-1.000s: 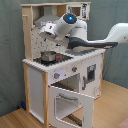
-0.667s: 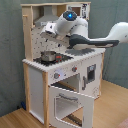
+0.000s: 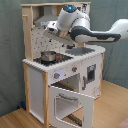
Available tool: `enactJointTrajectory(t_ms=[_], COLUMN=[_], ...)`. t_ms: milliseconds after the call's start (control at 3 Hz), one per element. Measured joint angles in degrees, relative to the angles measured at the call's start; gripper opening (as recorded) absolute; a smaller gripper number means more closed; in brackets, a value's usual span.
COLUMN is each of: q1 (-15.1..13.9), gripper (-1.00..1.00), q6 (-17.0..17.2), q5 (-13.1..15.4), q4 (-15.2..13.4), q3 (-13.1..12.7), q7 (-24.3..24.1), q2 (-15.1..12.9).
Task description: Play with the kitchen
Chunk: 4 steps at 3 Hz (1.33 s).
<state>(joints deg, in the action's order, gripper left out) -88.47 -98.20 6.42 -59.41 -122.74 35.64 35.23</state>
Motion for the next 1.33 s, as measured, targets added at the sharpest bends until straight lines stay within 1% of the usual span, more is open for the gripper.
enactJointTrajectory(t_ms=[333, 667, 1000, 1333], q1=[-2.49, -5.13, -8.28, -11.56], gripper=[1.00, 1.00, 1.00, 1.00], q6=[1.83, 2.18, 4.13, 6.19], q5=[-5.19, -9.76, -13.53, -16.40], q4=[0.02, 0.12, 0.13, 0.12], q3=[0.00, 0.00, -0.01, -0.62], q7=[1.25, 3.97, 6.64, 9.73], q2=[-1.06, -1.20, -1.20, -1.12])
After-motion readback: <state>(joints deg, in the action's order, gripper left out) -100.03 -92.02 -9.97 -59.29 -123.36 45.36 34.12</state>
